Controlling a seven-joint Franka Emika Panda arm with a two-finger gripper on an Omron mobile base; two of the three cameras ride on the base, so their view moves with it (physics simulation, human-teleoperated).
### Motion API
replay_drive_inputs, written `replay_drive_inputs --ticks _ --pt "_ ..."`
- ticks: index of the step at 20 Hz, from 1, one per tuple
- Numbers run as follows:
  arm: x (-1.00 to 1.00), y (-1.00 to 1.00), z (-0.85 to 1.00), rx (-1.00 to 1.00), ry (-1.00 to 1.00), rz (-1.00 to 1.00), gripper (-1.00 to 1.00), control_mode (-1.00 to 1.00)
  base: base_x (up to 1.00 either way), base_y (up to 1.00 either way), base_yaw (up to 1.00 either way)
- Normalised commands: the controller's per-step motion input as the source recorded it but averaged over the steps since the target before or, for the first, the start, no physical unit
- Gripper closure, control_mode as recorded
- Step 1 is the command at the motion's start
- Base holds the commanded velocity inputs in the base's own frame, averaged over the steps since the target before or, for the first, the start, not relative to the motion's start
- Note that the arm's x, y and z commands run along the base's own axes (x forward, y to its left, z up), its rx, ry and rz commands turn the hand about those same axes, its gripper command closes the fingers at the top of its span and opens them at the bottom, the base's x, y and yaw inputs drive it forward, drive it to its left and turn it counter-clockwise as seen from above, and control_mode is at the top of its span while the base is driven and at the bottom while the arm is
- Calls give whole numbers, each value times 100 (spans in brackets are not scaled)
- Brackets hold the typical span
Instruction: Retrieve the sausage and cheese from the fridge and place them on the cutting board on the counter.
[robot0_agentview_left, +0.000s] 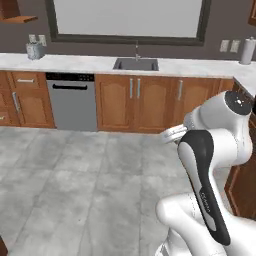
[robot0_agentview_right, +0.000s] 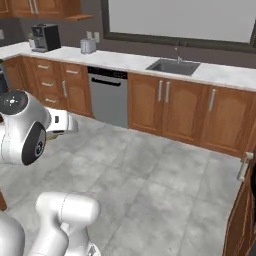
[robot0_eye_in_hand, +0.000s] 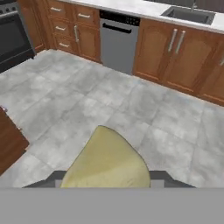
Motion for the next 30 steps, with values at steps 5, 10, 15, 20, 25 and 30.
replay_drive_inputs --ticks 5,10,15,20,25,30 --pt "0 0 0 0 0 0 100 100 21 18 81" --pt "0 0 0 0 0 0 100 100 64 11 50" --pt "0 0 0 0 0 0 100 100 93 0 17" --pt "0 0 0 0 0 0 100 100 94 -4 5" --pt "0 0 0 0 0 0 100 100 94 -5 2" --pt "0 0 0 0 0 0 100 100 94 -4 7"
